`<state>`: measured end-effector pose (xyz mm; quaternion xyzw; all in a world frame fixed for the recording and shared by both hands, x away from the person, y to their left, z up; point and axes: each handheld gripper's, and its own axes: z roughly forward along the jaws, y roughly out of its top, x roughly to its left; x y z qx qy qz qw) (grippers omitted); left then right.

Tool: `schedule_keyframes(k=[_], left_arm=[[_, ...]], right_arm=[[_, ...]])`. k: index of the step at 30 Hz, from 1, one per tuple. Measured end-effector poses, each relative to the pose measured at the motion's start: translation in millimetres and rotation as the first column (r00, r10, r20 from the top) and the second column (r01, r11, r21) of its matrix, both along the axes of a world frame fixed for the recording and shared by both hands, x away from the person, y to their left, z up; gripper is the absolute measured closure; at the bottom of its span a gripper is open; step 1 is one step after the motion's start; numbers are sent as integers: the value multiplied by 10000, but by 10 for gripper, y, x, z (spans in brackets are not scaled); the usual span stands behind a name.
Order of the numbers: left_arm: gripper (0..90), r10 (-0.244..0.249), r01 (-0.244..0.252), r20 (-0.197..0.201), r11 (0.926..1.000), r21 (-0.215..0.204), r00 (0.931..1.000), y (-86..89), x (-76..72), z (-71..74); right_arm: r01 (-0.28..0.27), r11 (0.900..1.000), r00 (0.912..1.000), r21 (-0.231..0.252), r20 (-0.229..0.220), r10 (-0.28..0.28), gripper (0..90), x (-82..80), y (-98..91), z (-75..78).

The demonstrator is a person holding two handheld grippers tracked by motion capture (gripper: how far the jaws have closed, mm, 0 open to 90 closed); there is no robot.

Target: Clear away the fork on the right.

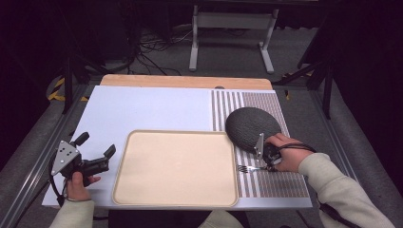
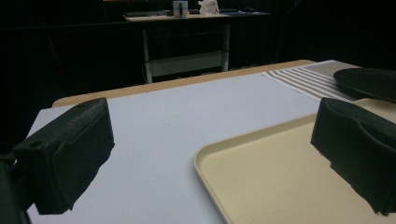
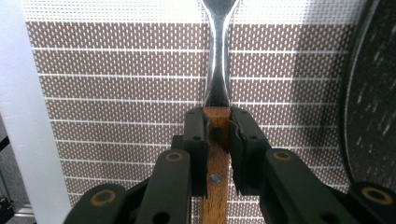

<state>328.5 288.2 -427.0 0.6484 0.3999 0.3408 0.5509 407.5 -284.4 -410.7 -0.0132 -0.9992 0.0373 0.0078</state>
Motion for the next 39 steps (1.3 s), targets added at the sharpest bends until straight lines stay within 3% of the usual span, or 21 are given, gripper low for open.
schedule_keyframes(k=[14, 25, 35, 39], left_arm=[[0, 31, -31, 6, 10000, -40, 10000, 2, -2, 3], [0, 24, -24, -18, 10000, -21, 10000, 6, -2, 4], [0, 8, -8, -10, 10000, -19, 10000, 4, -4, 2], [0, 1, -1, -17, 10000, 36, 10000, 3, 0, -1]], right_arm=[[409, 9960, 9978, 789, 487, -448, 775, -10, 23, 427], [596, 9897, 9954, 1298, 668, -687, 775, 5, 39, 583], [1152, 9617, 9870, 2486, 807, -1391, 775, -11, 5, 694], [1503, 9384, 9780, 3112, 920, -1872, 775, -14, 3, 739]])
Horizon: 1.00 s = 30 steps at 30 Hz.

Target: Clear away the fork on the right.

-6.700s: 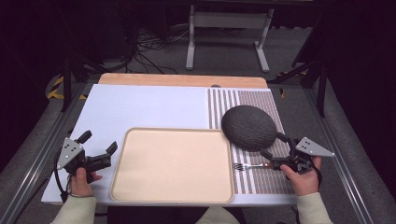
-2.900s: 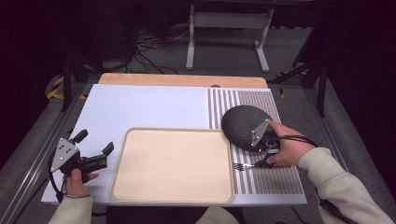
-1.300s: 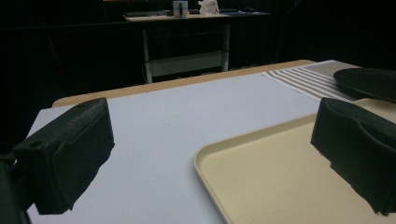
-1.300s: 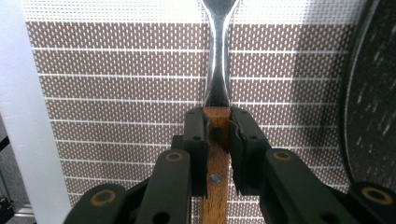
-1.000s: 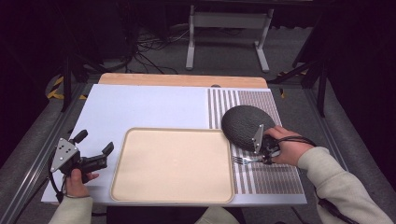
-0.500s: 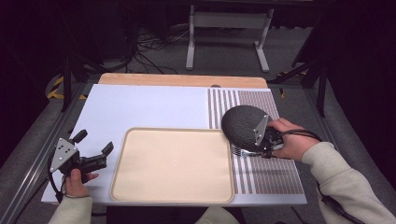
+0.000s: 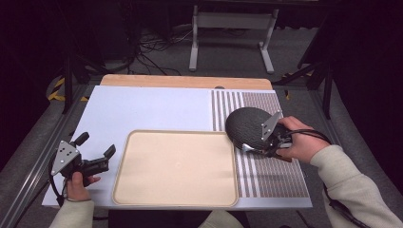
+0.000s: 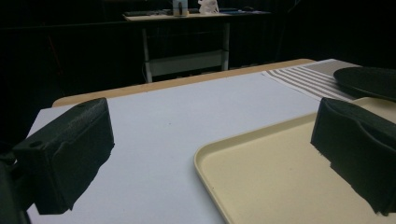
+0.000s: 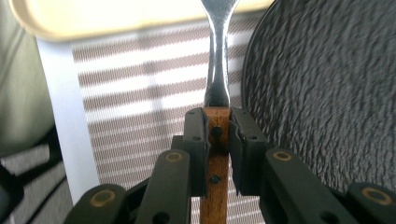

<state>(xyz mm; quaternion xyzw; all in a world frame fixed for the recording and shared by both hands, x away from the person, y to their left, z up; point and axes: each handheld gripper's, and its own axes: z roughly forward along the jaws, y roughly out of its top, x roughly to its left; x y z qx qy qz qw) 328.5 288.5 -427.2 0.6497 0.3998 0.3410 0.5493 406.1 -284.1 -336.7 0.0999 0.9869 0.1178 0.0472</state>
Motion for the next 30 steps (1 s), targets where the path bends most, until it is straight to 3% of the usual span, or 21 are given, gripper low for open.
schedule_keyframes(k=[5, 13, 17, 23, 30], left_arm=[[0, 35, -35, 6, 10000, 2, 10000, 9, -2, 2], [0, 50, -50, 7, 10000, -24, 10000, 9, -5, 6], [0, 60, -60, 14, 10000, -19, 10000, 9, -4, 1], [0, 63, -63, -7, 10000, -29, 10000, 10, -6, 3], [0, 83, -83, -8, 9999, -78, 10000, 11, -4, 0]], right_arm=[[581, 9966, 9983, 585, 56, -585, 775, -8, 12, 54], [1184, 9756, 9922, 1847, 168, -1236, 775, -59, 86, 81], [1282, 9710, 9906, 2017, 201, -1350, 774, -81, 147, 98], [1577, 9551, 9842, 2507, 384, -1726, 775, -94, 270, 122], [2122, 9329, 9760, 2910, -146, -2174, 774, -87, 417, 127]])
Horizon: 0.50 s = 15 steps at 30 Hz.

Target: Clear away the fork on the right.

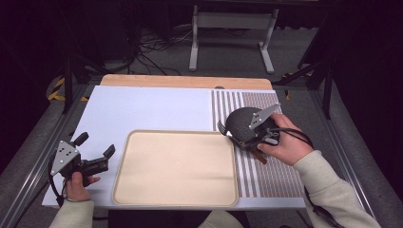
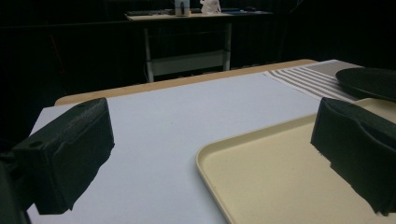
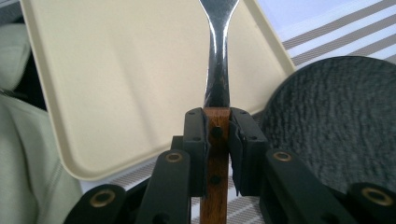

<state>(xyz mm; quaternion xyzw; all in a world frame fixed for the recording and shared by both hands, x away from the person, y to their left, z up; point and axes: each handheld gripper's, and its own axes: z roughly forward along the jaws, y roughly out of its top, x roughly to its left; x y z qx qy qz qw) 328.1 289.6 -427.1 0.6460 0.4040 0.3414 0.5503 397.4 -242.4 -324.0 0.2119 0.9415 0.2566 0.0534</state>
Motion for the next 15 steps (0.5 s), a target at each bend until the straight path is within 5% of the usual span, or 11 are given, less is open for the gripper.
schedule_keyframes(k=[7, 15], left_arm=[[0, 11, -11, -26, 10000, 25, 10000, 10, 0, 3], [0, 31, -31, 11, 10000, -11, 10000, 14, -1, 7]], right_arm=[[652, 9972, 9963, 367, -584, -630, 774, 29, 141, -57], [1706, 9830, 9764, 685, -1459, -1593, 774, 40, 328, -123]])
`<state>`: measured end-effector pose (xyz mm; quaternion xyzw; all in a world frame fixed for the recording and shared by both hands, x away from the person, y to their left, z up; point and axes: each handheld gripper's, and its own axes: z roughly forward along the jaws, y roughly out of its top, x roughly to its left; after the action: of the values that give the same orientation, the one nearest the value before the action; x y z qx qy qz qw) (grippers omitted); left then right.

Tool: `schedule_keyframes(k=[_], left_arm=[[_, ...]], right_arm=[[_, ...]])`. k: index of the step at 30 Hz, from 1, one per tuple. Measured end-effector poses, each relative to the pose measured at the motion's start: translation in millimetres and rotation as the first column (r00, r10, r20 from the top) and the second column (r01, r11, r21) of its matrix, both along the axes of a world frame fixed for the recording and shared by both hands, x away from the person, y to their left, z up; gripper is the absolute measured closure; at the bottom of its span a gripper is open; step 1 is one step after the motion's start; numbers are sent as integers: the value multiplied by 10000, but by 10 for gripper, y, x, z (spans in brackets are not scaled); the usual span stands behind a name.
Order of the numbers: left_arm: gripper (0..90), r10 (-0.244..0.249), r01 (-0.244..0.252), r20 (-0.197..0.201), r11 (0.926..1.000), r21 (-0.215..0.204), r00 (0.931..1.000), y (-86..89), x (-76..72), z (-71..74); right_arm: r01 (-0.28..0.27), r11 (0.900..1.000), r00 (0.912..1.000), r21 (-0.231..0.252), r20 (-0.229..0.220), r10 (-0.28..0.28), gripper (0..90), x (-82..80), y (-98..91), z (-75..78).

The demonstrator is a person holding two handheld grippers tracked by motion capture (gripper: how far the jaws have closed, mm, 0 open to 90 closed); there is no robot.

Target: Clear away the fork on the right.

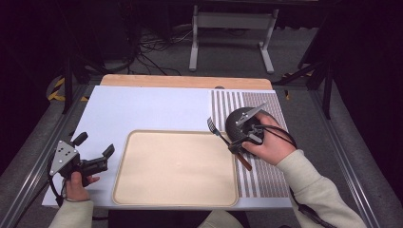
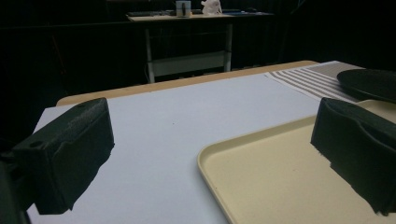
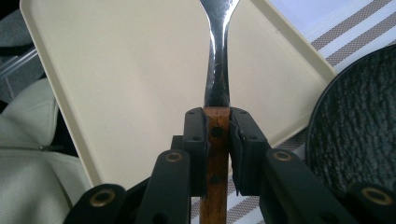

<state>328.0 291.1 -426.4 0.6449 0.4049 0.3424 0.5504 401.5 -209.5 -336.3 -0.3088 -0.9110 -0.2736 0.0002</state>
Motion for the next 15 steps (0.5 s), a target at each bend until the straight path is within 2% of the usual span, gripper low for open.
schedule_keyframes(k=[1, 4, 8, 9, 11, 12, 15], left_arm=[[0, 0, 0, 0, 10000, 0, 10000, 0, 0, 0], [0, 27, -27, 23, 10000, -37, 10000, -1, -1, 0], [0, 27, -26, 32, 10000, -41, 10000, 0, 0, 2], [0, 27, -26, 32, 10000, -41, 10000, 0, 0, 2], [0, 24, -24, 20, 10000, -17, 10000, 2, 0, 2], [0, 40, -40, 33, 10000, -22, 10000, 3, 0, 2], [0, 35, -35, 35, 10000, -14, 10000, 10, -1, 5]], right_arm=[[0, 10000, 10000, 0, 0, 0, 774, 0, 0, 0], [453, 9990, 9983, 62, -374, -451, 775, -1, 67, -25], [1053, 9944, 9909, 33, -848, -1046, 775, 3, 134, -53], [1053, 9944, 9909, 33, -848, -1046, 775, 3, 134, -53], [1405, 9901, 9842, -29, -1081, -1400, 775, 1, 164, -65], [1667, 9860, 9768, -52, -1355, -1659, 775, -1, 183, -76], [1901, 9817, 9668, -107, -1716, -1891, 775, -3, 213, -100]])
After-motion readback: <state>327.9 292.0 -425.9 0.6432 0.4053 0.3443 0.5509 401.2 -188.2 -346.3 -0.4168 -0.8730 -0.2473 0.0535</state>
